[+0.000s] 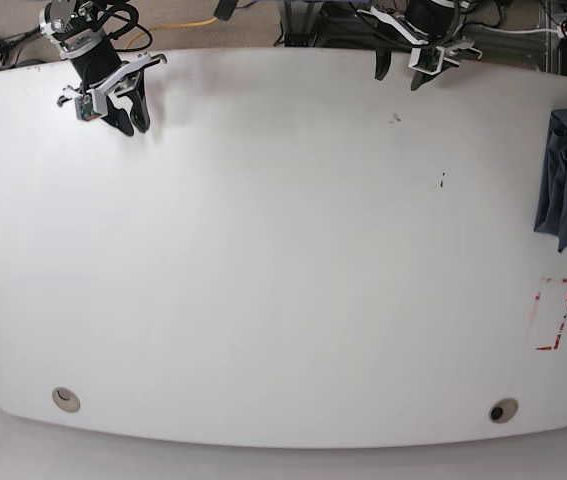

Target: Fold the T-shirt properly

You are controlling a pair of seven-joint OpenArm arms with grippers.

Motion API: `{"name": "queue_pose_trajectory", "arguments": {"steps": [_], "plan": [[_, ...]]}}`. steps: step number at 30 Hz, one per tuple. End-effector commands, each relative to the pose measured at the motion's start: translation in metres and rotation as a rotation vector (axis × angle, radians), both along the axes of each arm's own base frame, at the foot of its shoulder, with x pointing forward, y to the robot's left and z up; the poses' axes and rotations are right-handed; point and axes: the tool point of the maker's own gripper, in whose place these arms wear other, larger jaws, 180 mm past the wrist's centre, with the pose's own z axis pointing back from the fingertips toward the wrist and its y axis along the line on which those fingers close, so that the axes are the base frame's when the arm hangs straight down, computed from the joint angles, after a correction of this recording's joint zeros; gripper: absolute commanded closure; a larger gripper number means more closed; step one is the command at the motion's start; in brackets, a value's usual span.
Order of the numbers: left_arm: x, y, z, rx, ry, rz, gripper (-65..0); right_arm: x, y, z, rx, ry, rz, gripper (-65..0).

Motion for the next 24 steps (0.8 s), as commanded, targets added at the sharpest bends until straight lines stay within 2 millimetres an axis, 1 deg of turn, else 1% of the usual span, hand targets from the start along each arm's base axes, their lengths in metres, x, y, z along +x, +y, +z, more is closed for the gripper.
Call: {"name": "queue_pose_trajectory", "arguments": {"steps": [1, 4, 6, 8, 10, 11, 15, 17, 18, 20, 22, 24], "plan": [[-0.015, -0.003, 0.009, -0.031, -0.015, 0.01, -26.2, -0.015, 0.006, 0.012, 0.034, -0.024, 0.01, -13.8], [-0.046, -0.004, 0.006, -0.062, 0.045, 0.032, -26.2, -0.046, 0.012, 0.009, 0.075, 0.01, -0.017, -13.8], [-0.063, -0.003, 0.004, -0.095, 0.08, 0.067, -26.1, -0.064, 0.017, 0.009, 0.108, 0.021, -0.05, -13.8], [-0.078, -0.001, 0.0, -0.126, 0.114, 0.1, -26.1, -0.083, 0.02, 0.008, 0.129, 0.043, -0.076, -13.6], [-0.093, 0.003, -0.008, -0.151, 0.158, 0.108, -26.0, -0.104, 0.022, 0.005, 0.147, 0.081, -0.1, -13.6], [-0.099, 0.005, -0.012, -0.157, 0.177, 0.109, -26.0, -0.11, 0.022, 0.003, 0.151, 0.095, -0.109, -13.6], [-0.132, 0.013, -0.042, -0.189, 0.287, 0.151, -25.7, -0.143, 0.032, -0.022, 0.195, 0.209, -0.122, -13.6], [-0.138, 0.02, -0.061, -0.195, 0.313, 0.169, -25.7, -0.164, 0.036, -0.04, 0.223, 0.272, -0.141, -13.6], [-0.141, 0.022, -0.067, -0.198, 0.318, 0.177, -25.7, -0.171, 0.037, -0.046, 0.234, 0.288, -0.154, -13.6], [-0.151, 0.028, -0.084, -0.206, 0.331, 0.204, -25.7, -0.18, 0.041, -0.06, 0.271, 0.303, -0.183, -13.6], [-0.155, 0.031, -0.097, -0.214, 0.331, 0.23, -25.7, -0.187, 0.04, -0.072, 0.287, 0.324, -0.196, -13.6], [-0.161, 0.031, -0.115, -0.224, 0.357, 0.251, -25.8, -0.196, 0.038, -0.09, 0.277, 0.371, -0.196, -13.6]]}}
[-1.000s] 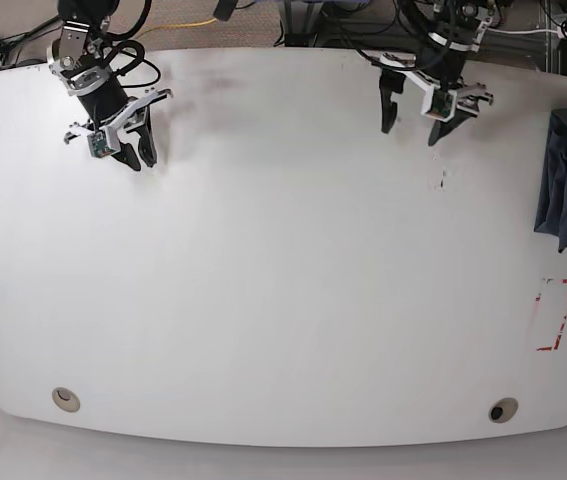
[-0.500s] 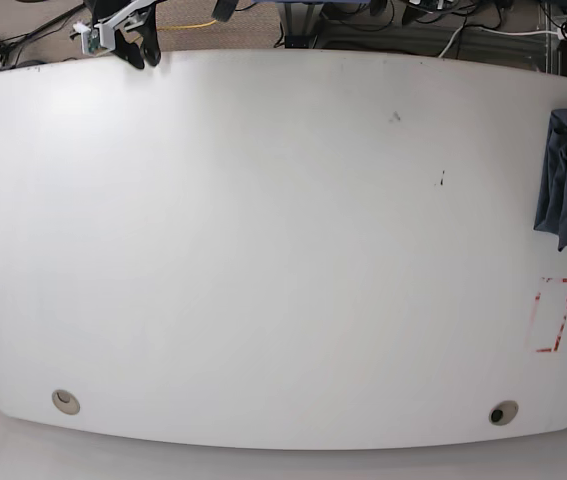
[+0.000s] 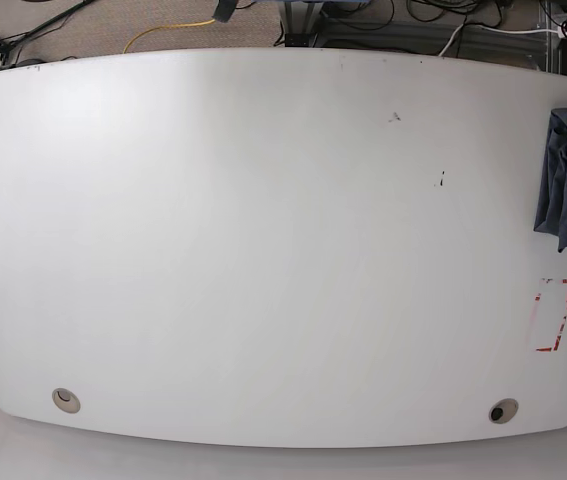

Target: Fold the T-shirt properly

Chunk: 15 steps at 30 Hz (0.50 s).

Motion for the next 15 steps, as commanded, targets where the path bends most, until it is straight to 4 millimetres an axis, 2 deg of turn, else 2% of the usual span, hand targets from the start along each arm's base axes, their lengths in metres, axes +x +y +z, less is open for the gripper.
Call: {"name": "queue_pose_trajectory", "arguments": {"steps": [1, 5, 7, 11, 13, 15], "plan": [[-0.026, -0.001, -0.019, -0.023, 0.069, 0.033, -25.8, -0.01, -0.009, -0.015, -0.015, 0.032, -0.001, -13.6], [-0.03, 0.001, -0.062, -0.04, 0.148, 0.076, -26.0, -0.02, -0.003, -0.056, -0.066, 0.127, 0.062, -13.6], [-0.033, 0.005, -0.076, -0.04, 0.184, 0.082, -26.0, -0.022, -0.001, -0.073, -0.084, 0.162, 0.089, -13.6], [-0.031, 0.004, -0.096, -0.048, 0.227, 0.099, -26.0, -0.017, -0.001, -0.103, -0.103, 0.22, 0.093, -13.6], [-0.032, 0.009, -0.104, -0.015, 0.248, 0.111, -26.0, -0.011, -0.001, -0.113, -0.099, 0.234, 0.083, -13.6], [-0.021, 0.019, -0.115, 0.038, 0.255, 0.128, -26.0, -0.001, -0.001, -0.122, -0.095, 0.242, 0.073, -13.6]]}}
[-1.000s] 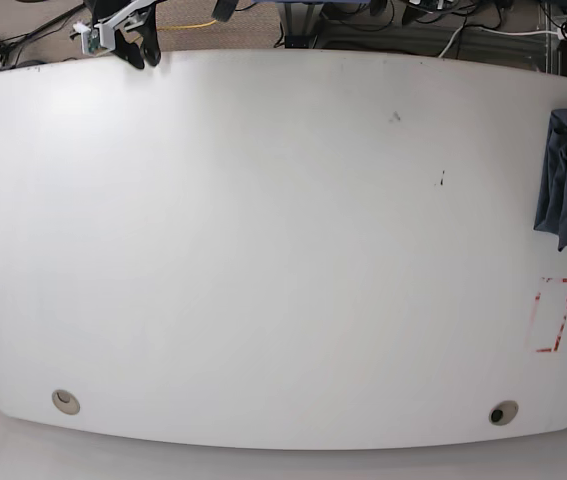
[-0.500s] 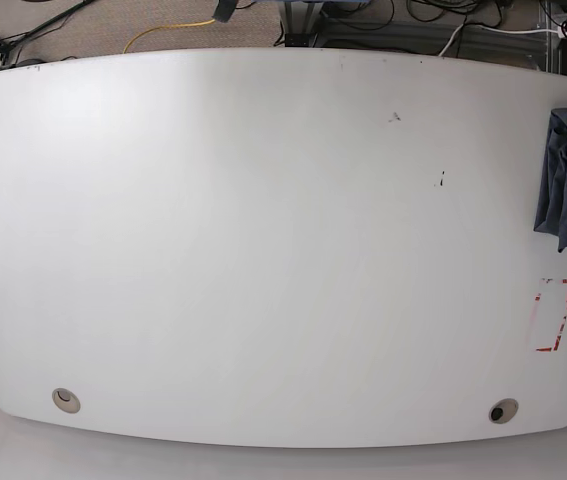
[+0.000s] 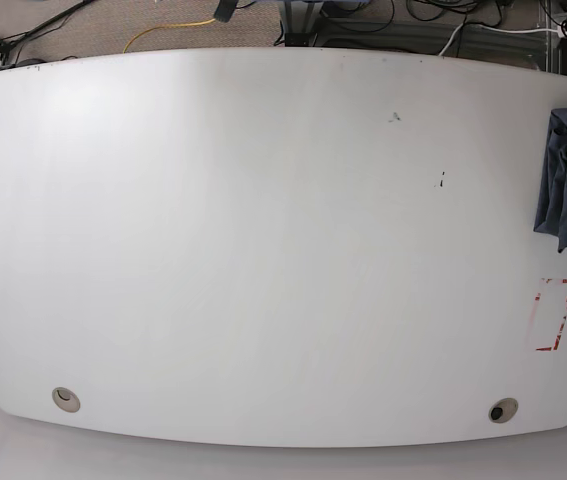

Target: Fold the T-shirt properly

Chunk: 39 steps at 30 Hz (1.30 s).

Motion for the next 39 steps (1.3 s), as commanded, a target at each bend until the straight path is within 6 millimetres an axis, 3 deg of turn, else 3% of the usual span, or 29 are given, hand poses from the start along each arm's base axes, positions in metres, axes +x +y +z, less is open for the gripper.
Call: {"name": "queue_pose_trajectory", "arguments": {"steps": [1, 3, 8, 10, 15, 19, 22, 29, 39], "plan": [[-0.01, 0.009, -0.009, 0.047, 0.044, 0.01, -26.0, 0.001, -0.007, -0.005, -0.001, 0.006, -0.02, -13.6], [-0.009, 0.025, -0.019, 0.091, 0.078, 0.004, -26.0, 0.013, -0.007, -0.012, 0.0, 0.006, -0.028, -13.6], [0.001, 0.033, -0.044, 0.105, 0.169, 0.021, -26.0, 0.035, -0.007, -0.025, 0.007, 0.017, -0.048, -13.6], [0.008, 0.044, -0.049, 0.115, 0.195, 0.029, -25.8, 0.042, -0.013, -0.029, -0.001, 0.025, -0.054, -13.8], [0.018, 0.049, -0.054, 0.148, 0.21, 0.035, -25.7, 0.054, -0.019, -0.036, -0.013, 0.038, -0.068, -14.1], [0.028, 0.051, -0.058, 0.186, 0.249, -0.029, -25.7, 0.054, -0.039, -0.041, -0.079, 0.061, -0.078, -14.4], [0.038, 0.047, -0.061, 0.179, 0.28, -0.069, -25.7, 0.055, -0.042, -0.043, -0.099, 0.07, -0.08, -14.4], [0.053, 0.046, -0.062, 0.175, 0.267, -0.066, -25.7, 0.049, -0.032, -0.049, -0.138, 0.11, 0.026, -14.4], [0.056, 0.038, -0.063, 0.163, 0.264, -0.073, -25.8, 0.047, -0.027, -0.051, -0.142, 0.115, 0.045, -14.4]]}}
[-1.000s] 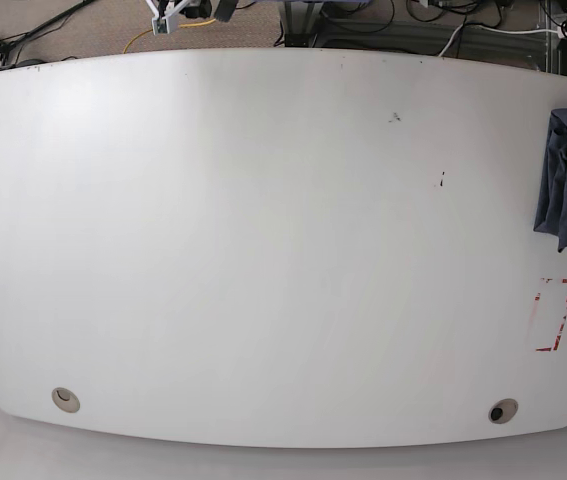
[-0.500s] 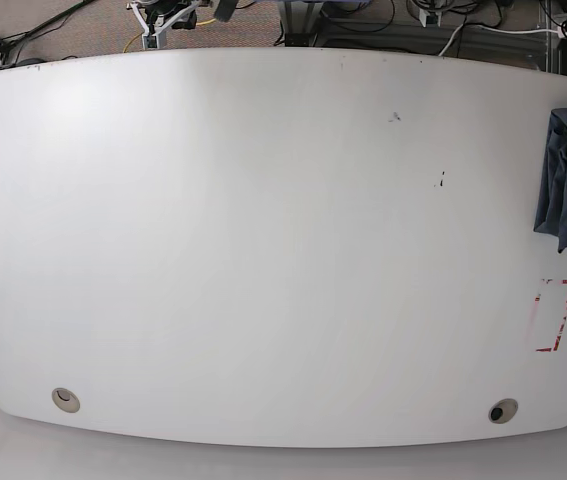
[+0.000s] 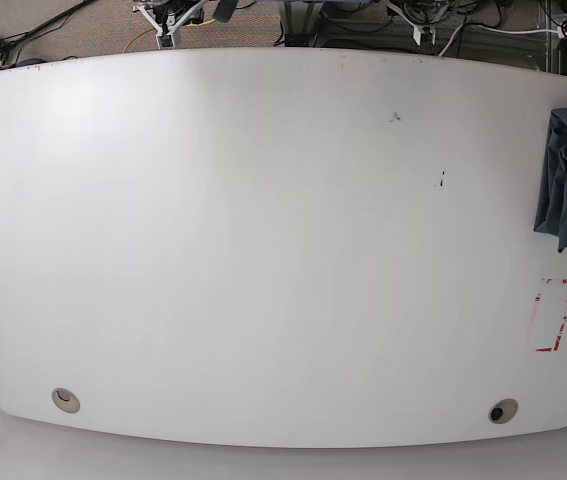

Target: Fold the T-shirt properly

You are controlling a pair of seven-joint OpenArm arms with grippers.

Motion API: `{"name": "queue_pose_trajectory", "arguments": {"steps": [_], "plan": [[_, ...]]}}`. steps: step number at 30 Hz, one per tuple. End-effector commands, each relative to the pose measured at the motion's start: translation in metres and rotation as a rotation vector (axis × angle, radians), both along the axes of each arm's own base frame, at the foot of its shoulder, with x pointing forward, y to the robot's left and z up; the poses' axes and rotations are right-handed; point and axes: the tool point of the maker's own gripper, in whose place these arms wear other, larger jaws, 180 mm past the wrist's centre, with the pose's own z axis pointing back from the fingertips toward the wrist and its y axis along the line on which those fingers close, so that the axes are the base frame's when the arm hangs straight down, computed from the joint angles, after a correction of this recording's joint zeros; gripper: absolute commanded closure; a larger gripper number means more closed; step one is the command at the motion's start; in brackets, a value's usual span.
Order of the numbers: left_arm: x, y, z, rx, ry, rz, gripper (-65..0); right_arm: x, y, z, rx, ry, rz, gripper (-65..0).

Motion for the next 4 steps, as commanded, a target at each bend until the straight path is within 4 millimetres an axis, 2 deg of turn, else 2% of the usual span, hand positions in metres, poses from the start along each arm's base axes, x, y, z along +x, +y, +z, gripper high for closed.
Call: {"name": "queue_pose_trajectory", "arguments": {"steps": [1, 4], "plan": [[0.0004, 0.0059, 0.0005, 0.012, -0.001, -0.007, -25.8, -0.0028, -0.0047, 0.001, -0.004, -0.002, 0.002, -14.4], [0.0003, 0.0046, 0.0004, 0.01, -0.001, -0.01, -25.8, -0.0026, -0.0047, 0.001, -0.004, -0.004, 0.001, -14.4]]}}
